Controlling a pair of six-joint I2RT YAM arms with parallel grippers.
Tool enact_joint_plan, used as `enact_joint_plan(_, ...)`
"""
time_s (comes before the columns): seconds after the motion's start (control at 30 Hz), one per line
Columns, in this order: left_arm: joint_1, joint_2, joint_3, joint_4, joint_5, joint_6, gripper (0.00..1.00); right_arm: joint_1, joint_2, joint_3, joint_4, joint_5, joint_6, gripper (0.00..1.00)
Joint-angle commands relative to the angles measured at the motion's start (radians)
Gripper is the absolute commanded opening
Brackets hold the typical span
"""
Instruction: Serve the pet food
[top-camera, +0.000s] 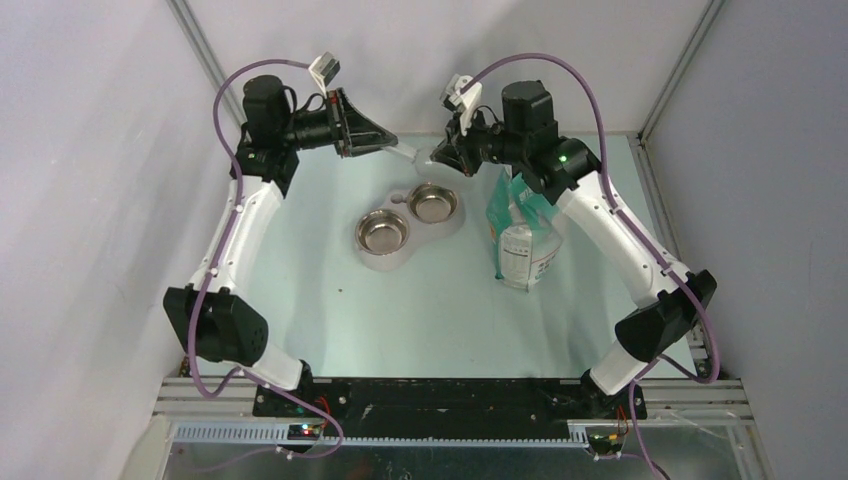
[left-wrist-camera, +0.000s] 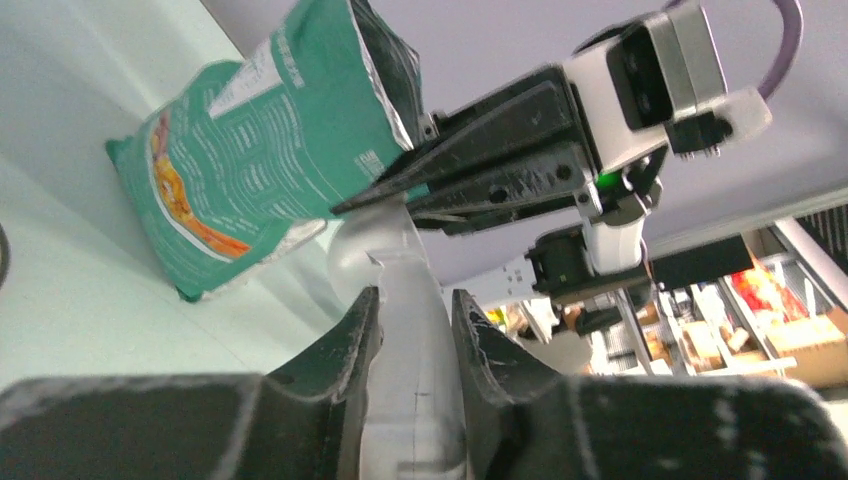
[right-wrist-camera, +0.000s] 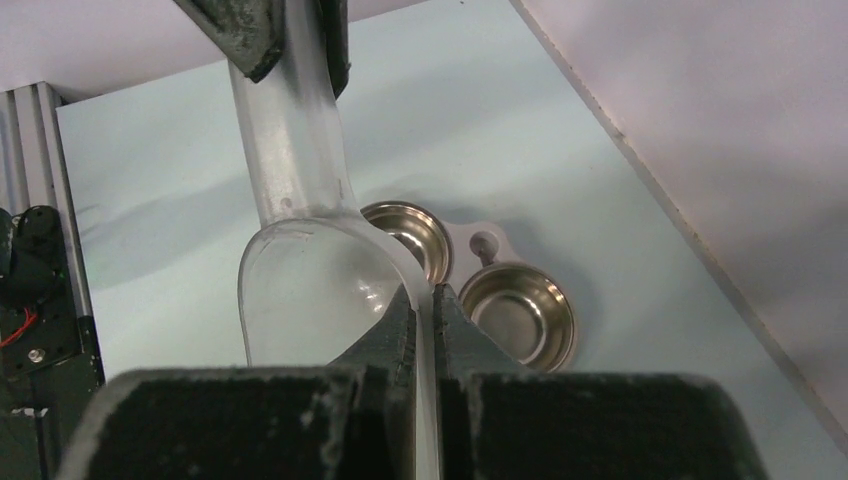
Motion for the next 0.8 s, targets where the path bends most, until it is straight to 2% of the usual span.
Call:
enact_joint_plan(0.0,-0.021,-0.012,0.001,0.017,0.041,0.070,0.02,0.005,-0.031,-0.001,0.013,0.058,-0.015,0.00)
enact_joint_plan(0.03,-0.021,-0.011,0.007,-0.021,0.030,0.089,0.01,0.006,-0.033,0.005,0.009,0.067,-0.014,0.00)
enact_joint_plan(0.07,-0.020,-0.009,0.022,-0.045,0.022,0.133,0.00,0.002,-0.036,0.012,-0.007,0.069,-0.012,0.05)
enact_joint_plan(0.1,-0.019,-0.008,0.034,-0.108,0.004,0.160,0.00,-0.002,-0.040,0.034,-0.019,0.071,-0.001,0.21)
enact_joint_plan(0.13,-0.018,-0.007,0.060,-0.140,-0.005,0.213,0.00,-0.012,-0.048,0.049,-0.043,0.075,0.008,0.30)
enact_joint_plan(0.17,-0.018,-0.005,0.071,-0.196,-0.019,0.236,0.00,-0.018,-0.055,0.082,-0.056,0.090,0.036,0.46)
enact_joint_plan(0.2,-0.019,-0.007,0.091,-0.235,-0.025,0.274,0.00,-0.034,-0.070,0.100,-0.085,0.115,0.053,0.56)
enact_joint_plan(0.3,-0.019,-0.011,0.113,-0.285,-0.052,0.325,0.00,-0.068,-0.096,0.185,-0.141,0.195,0.116,0.69)
enact_joint_plan(0.33,-0.019,-0.012,0.118,-0.306,-0.068,0.349,0.00,-0.081,-0.107,0.200,-0.158,0.284,0.142,0.73)
enact_joint_plan(0.43,-0.019,-0.010,0.142,-0.353,-0.126,0.405,0.00,-0.105,-0.101,0.224,-0.208,0.492,0.204,0.77)
enact_joint_plan(0.47,-0.020,-0.008,0.148,-0.372,-0.164,0.432,0.00,-0.110,-0.098,0.228,-0.245,0.606,0.246,0.78)
enact_joint_plan(0.53,-0.022,-0.011,0.156,-0.382,-0.230,0.461,0.00,-0.123,-0.101,0.191,-0.273,0.744,0.278,0.78)
enact_joint_plan(0.6,-0.023,-0.017,0.160,-0.386,-0.289,0.478,0.00,-0.127,-0.123,0.132,-0.269,0.838,0.276,0.76)
enact_joint_plan(0.77,-0.034,-0.028,0.162,-0.355,-0.323,0.470,0.00,-0.127,-0.151,0.070,-0.265,0.978,0.251,0.69)
